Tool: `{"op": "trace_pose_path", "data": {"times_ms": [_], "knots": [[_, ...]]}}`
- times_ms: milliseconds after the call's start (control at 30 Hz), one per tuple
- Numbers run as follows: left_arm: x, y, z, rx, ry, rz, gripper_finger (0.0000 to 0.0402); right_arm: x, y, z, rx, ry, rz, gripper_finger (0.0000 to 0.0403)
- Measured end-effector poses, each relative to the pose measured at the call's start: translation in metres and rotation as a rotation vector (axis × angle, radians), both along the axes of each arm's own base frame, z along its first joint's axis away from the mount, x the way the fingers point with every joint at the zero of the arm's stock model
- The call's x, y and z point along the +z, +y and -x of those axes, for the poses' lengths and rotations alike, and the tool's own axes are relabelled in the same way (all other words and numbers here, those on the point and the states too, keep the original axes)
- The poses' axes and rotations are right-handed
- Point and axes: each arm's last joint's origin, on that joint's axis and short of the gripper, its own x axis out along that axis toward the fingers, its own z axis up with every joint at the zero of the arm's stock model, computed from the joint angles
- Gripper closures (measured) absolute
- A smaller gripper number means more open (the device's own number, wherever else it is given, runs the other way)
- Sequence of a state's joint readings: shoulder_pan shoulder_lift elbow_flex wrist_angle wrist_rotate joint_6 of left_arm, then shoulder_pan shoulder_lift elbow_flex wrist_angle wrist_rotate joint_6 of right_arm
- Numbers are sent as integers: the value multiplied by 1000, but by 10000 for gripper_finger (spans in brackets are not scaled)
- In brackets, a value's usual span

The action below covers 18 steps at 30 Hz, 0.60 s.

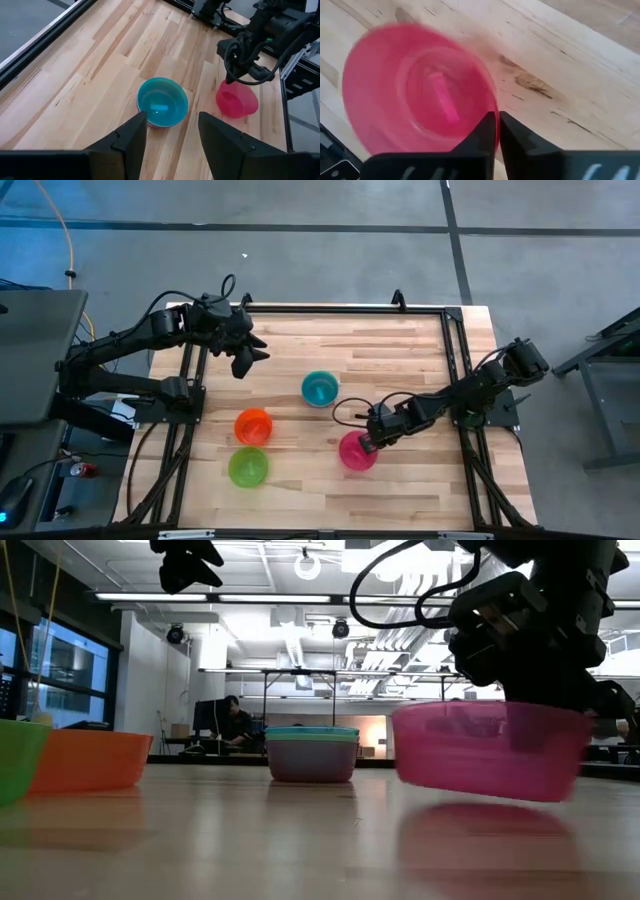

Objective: Nest bowls inside each other
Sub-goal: Stack the pink bowl on top of the blue bowl

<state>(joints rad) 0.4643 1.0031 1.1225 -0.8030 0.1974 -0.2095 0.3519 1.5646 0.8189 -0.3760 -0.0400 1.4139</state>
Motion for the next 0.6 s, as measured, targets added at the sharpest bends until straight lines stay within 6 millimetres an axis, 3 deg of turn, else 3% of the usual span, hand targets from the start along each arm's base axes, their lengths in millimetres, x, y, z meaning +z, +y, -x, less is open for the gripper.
{"op": "trace_pose_path", "data": {"times_ms": [267, 467, 600], "knots": [[0, 0, 0, -2, 1, -2, 234, 18, -5, -11, 22, 1, -6, 402], [-4, -1, 3, -19, 47, -2, 234, 47, -23, -24, 63, 37, 40, 402], [-18, -3, 7, -19, 81, 12, 234, 70, -41, -32, 68, 49, 100, 402]]}}
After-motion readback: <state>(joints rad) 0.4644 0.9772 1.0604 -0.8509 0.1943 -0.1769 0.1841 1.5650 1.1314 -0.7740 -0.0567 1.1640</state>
